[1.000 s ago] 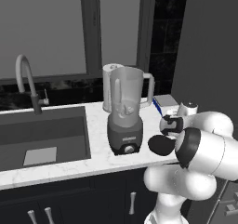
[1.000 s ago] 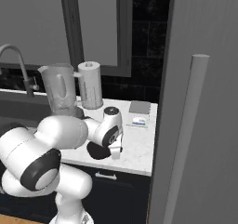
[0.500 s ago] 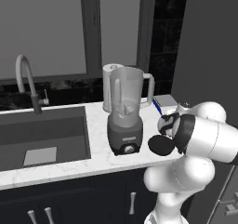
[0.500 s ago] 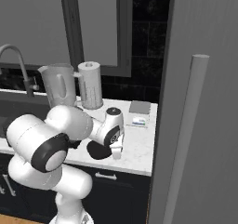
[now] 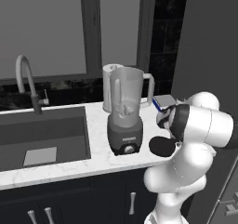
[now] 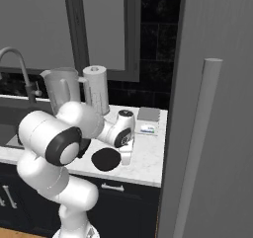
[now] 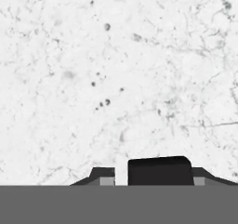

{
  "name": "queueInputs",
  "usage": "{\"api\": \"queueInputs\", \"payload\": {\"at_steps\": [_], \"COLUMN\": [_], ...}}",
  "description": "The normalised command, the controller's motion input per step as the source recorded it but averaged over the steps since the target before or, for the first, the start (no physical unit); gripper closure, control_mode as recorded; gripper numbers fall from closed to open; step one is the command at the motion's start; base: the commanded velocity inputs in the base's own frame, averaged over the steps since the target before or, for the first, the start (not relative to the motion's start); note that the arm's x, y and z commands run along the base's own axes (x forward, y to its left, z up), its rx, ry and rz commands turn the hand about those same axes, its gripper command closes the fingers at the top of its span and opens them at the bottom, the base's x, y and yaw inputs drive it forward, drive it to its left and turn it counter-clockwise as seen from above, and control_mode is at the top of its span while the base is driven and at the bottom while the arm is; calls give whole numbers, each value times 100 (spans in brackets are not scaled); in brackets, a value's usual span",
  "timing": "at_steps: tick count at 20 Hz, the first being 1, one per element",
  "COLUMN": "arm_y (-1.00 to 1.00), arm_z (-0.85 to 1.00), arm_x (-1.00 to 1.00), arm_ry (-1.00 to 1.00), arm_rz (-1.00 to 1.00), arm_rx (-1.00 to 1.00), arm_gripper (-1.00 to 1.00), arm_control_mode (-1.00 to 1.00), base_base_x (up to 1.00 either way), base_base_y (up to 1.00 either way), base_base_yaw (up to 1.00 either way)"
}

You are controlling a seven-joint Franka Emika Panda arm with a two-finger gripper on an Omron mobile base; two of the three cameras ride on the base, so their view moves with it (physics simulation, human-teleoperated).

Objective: Close the lid blender by securely placing the lid on top.

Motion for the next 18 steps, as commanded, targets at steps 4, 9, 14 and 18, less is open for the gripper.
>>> {"api": "queueInputs", "payload": {"at_steps": [4, 9, 14, 18], "arm_y": [0, 0, 0, 0], "arm_z": [-24, 0, 0, 21], "arm_x": [1, 0, 0, -6], "arm_ry": [0, 0, 0, -4], "arm_rz": [0, 0, 0, -3], "arm_rx": [0, 0, 0, 0], "arm_gripper": [100, 100, 100, 100], "arm_control_mode": [-100, -100, -100, -100], "base_base_x": [0, 0, 0, 0], "base_base_y": [0, 0, 0, 0], "base_base_yaw": [0, 0, 0, 0]}}
